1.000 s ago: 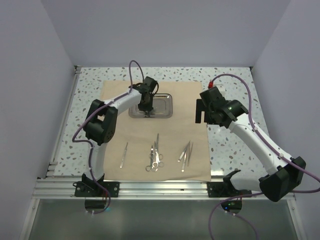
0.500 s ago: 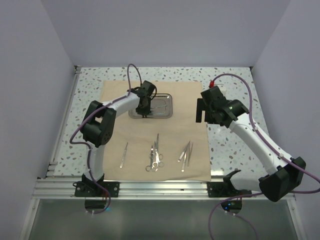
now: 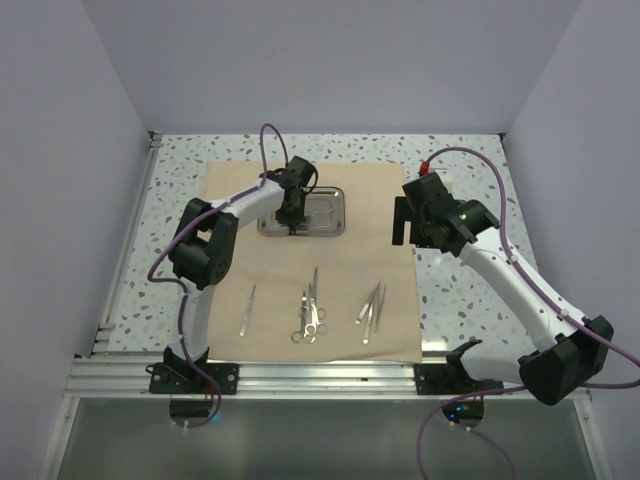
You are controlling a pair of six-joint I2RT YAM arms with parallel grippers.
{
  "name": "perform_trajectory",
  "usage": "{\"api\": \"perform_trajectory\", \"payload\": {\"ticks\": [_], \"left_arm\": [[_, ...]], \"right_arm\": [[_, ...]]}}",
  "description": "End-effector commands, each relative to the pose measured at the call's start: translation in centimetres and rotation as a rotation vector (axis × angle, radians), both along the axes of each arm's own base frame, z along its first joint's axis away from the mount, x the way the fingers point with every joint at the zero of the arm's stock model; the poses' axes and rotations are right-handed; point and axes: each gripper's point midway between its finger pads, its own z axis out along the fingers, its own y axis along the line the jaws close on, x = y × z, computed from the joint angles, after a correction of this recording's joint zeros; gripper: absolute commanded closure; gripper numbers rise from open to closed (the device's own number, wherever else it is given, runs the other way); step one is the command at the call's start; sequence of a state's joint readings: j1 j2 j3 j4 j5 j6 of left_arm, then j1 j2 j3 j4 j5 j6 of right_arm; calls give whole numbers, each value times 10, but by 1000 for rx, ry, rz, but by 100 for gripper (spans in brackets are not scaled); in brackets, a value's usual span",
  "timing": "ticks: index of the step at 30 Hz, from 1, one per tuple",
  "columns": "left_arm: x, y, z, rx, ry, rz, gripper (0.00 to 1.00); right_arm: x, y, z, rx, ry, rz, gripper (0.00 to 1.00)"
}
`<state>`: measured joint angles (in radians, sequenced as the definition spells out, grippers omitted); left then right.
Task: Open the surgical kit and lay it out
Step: Pick up the medical item from the container.
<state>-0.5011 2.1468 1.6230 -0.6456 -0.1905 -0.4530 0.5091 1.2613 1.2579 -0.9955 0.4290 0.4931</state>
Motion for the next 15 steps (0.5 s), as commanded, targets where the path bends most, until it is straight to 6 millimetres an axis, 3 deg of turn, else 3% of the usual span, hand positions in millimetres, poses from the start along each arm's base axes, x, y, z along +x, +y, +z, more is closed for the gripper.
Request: {"api": "perform_trajectory", "payload": {"ticks": [1,4,9,11,15], "left_arm": [[-25,5,-37,27,110,-5,87],[-32,8,-42,31,123,-9,100],[-33,6,-37,16,119,-39,100],[-25,3,-16,3,74,-44,100],[0,-1,49,-12,-54,-50,100]], "right_arm": [[1,-7,15,9,-59,-15,2],[-2,-10,13,9,-55,-23,2],[-3,-10,11,15,-51,-21,2],[-2,-8,11,20,-51,-17,2],[0,-5,11,34,-54,-7,2]]}}
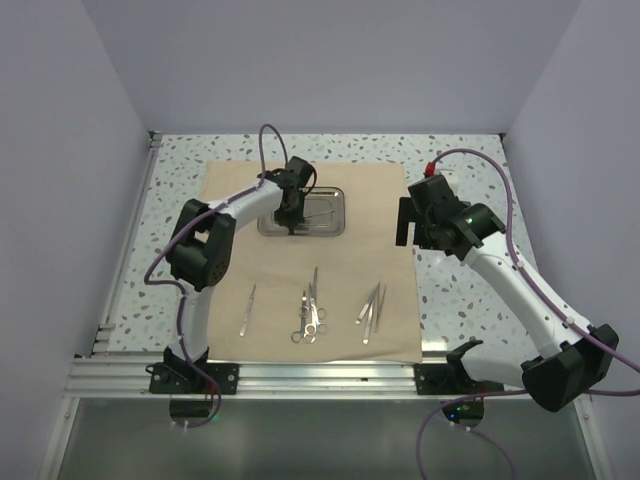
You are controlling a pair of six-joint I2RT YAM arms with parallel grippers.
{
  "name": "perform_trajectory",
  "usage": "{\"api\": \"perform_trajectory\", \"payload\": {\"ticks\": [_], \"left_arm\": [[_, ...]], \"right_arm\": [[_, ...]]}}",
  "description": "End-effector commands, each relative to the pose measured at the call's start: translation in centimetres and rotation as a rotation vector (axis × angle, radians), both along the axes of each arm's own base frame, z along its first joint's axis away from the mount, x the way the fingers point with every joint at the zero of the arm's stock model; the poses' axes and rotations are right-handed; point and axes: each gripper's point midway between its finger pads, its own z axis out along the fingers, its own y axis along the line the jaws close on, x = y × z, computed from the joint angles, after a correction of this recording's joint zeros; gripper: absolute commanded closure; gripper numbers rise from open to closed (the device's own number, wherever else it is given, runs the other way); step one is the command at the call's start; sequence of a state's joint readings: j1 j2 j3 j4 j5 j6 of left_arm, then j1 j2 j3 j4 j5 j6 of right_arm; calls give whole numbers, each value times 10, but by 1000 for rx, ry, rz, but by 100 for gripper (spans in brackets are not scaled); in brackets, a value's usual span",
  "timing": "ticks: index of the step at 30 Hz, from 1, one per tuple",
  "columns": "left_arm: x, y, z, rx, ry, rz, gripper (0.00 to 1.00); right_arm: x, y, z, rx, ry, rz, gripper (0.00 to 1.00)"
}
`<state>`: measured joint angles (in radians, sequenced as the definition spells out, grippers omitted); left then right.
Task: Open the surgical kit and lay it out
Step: Pick up the medical item from the container.
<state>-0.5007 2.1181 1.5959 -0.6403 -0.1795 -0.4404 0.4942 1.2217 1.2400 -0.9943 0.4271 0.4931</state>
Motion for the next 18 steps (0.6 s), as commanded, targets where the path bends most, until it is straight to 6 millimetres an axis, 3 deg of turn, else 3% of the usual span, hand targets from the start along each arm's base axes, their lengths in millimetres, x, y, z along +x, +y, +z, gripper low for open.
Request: {"api": "perform_trajectory", "payload": {"ticks": [1,3,6,10,11,12,13,14,15,16,17,18], "left_arm": [[10,0,63,0,-92,-28,100],[12,3,91,-1,-137,-30,100],[7,11,116,9,-168,-18,100],[-16,23,130,4,-170,0,100],[-29,29,121,10,-139,1,100],[-39,31,132,-13,-156,12,100],[-48,34,131,-17,-146,19,100],[-65,40,117,-9,-103,32,100],[-78,41,129,-36,-126,35,100],[-90,41,128,-51,-116,34,100],[-111,48,111,-35,-66,37,100],[-127,45,120,-71,-86,43,100]], "right_arm": [[7,5,8,31,-41,17,2],[10,8,9,36,-47,33,2],[17,14,15,44,-68,55,2],[25,18,19,45,-81,72,2],[26,19,18,44,-75,75,2],[28,20,18,45,-76,77,2],[28,21,17,45,-75,81,2],[29,22,13,43,-64,82,2],[29,22,13,44,-62,83,1],[29,23,10,43,-58,84,2],[29,23,8,43,-52,86,2],[28,24,7,43,-47,87,2]]}}
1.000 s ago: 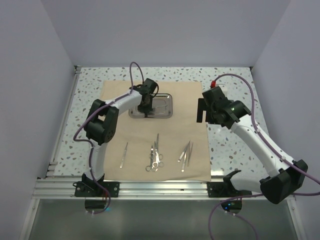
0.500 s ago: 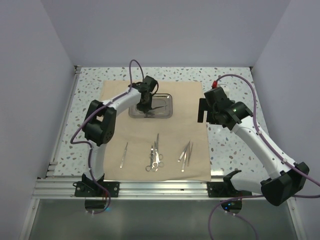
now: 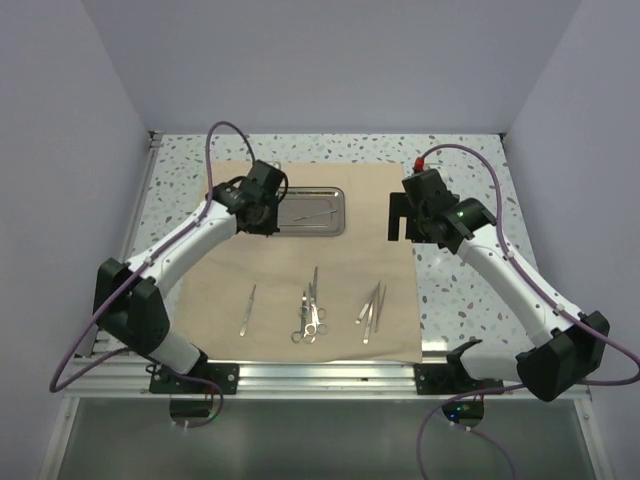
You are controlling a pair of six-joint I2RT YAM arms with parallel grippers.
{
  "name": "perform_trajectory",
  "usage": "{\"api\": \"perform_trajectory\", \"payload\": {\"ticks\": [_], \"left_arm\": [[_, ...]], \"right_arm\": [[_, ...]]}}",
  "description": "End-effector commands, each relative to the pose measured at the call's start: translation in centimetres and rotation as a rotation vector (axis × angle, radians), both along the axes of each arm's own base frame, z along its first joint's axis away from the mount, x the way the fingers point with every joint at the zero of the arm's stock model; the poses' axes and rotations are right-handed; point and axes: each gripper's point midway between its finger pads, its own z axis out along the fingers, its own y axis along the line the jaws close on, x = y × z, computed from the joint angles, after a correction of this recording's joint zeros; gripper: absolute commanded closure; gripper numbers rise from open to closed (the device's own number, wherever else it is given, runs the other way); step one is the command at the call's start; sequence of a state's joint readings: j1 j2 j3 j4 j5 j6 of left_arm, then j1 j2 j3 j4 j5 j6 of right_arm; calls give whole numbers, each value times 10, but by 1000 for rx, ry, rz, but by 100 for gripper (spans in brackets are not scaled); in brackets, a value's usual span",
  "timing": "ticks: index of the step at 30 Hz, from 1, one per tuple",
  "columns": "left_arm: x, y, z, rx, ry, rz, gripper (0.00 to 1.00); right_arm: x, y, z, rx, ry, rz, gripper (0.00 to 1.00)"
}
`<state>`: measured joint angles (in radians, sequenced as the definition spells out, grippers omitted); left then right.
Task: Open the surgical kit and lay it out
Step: Pick up the medical item from the container, then place the medical item in the surgical kit.
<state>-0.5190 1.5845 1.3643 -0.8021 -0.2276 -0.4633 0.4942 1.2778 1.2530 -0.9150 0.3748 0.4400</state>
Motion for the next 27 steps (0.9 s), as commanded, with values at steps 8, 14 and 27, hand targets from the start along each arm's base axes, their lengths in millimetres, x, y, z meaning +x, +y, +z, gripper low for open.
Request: {"api": "perform_trajectory", "payload": {"ticks": [8,14,27], "left_arm": [[-157,7,-53,-109,231,58,100],[-195,22,-65,-136,300,82,100],[-181,20,-30,-77,286,33,42]], "right_arm": [[13,10,0,19,-13,31,2],[20,14,-3,11,-1,41,2],[16,8,-15,-15,21,17,2]]}}
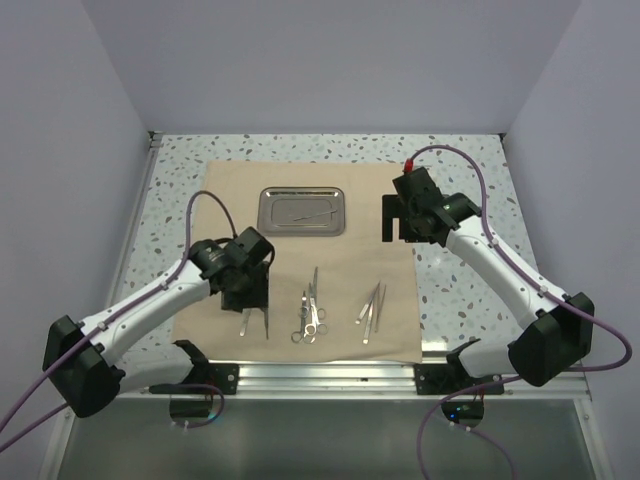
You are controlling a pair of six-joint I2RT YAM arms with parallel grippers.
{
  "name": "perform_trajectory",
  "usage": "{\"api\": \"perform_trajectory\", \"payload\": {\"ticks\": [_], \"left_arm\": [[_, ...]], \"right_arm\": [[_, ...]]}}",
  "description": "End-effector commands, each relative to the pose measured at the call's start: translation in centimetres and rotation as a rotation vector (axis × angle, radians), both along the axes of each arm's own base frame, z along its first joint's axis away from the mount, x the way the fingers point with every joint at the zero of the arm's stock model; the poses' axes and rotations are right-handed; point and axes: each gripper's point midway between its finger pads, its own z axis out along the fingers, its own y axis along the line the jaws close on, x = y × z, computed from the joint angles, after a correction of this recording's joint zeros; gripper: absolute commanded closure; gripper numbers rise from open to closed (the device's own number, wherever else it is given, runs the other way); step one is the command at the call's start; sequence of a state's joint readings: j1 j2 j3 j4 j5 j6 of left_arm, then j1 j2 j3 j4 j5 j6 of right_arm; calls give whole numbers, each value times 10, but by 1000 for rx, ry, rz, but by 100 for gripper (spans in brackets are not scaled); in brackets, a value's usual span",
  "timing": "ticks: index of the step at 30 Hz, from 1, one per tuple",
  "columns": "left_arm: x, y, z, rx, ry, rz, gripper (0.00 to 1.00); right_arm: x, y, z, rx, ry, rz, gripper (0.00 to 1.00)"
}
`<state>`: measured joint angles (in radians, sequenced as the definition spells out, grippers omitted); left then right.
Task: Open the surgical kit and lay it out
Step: Place the medical item in the surgical kit, then pick up the medical item from the container.
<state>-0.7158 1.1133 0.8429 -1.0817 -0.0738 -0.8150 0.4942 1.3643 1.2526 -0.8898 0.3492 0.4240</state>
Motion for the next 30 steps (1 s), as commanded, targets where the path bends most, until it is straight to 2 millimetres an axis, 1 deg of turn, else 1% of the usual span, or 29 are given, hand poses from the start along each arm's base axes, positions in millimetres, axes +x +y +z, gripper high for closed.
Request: {"api": "perform_trajectory", "payload": {"ticks": [1,2,3,4,5,6,7,8,9,10,11,12,13,14,15,16,17,19,20,21,22,23,24,25,26,27,28,29,30], "left_arm": [[47,-25,46,-30,-155,-46,41],[62,-32,43,2,-160,-91,41],[75,-39,46,10,-185,-113,41],[97,-50,63,5,-250,-129,43],[114,-58,55,51,-246,-182,43],[128,-65,58,61,-270,-205,44],[150,-79,77,45,-334,-224,44],[168,-89,67,78,-334,-287,45],[181,-98,68,76,-359,-316,45],[202,-114,80,45,-424,-336,46],[216,-118,63,72,-408,-382,46],[227,-125,62,63,-427,-403,47],[244,-140,65,16,-477,-419,48],[256,-143,50,21,-468,-446,48],[265,-148,45,5,-479,-458,48],[280,-161,49,-44,-524,-477,49],[290,-162,31,-35,-503,-493,50],[309,-177,32,-82,-538,-520,51],[315,-180,15,-74,-521,-546,51],[325,-184,17,-78,-543,-558,51],[329,-191,15,-95,-559,-583,51],[333,-194,0,-81,-547,-609,51],[338,-196,-4,-78,-548,-620,51],[346,-201,1,-85,-570,-627,51],[350,-201,-14,-77,-551,-638,51],[357,-205,-10,-84,-565,-638,51],[357,-206,-15,-87,-550,-645,51],[359,-205,-28,-84,-524,-650,51],[359,-206,-31,-88,-517,-656,51]], "right_arm": [[7,-2,8,5,-46,-10,2],[6,-2,8,7,-46,-13,2],[7,-2,9,7,-52,-14,2],[6,-4,9,5,-52,-17,2],[6,-4,10,5,-54,-19,2],[5,-6,11,3,-56,-22,2],[4,-8,13,-2,-59,-26,2],[4,-9,14,-6,-61,-30,2],[3,-12,15,-10,-65,-34,2],[2,-14,15,-14,-64,-37,2],[1,-17,16,-18,-65,-42,2],[0,-19,17,-20,-67,-44,2],[-2,-20,17,-21,-64,-46,2],[-4,-23,16,-27,-59,-50,2],[-5,-24,16,-27,-56,-52,2],[-8,-27,13,-32,-45,-56,2],[-9,-27,14,-30,-45,-58,2],[-13,-30,10,-39,-27,-59,2],[-15,-31,9,-42,-20,-58,2],[-18,-32,8,-48,-11,-58,2],[-19,-33,5,-53,-1,-60,2],[-20,-34,4,-55,3,-61,1],[-22,-36,3,-60,8,-62,2],[-24,-37,1,-67,19,-59,1],[-25,-38,-1,-70,24,-59,2],[-26,-39,-1,-73,29,-59,2],[-27,-40,-3,-77,36,-61,2],[-28,-40,-4,-80,39,-60,2],[-28,-41,-4,-82,40,-62,2]]}}
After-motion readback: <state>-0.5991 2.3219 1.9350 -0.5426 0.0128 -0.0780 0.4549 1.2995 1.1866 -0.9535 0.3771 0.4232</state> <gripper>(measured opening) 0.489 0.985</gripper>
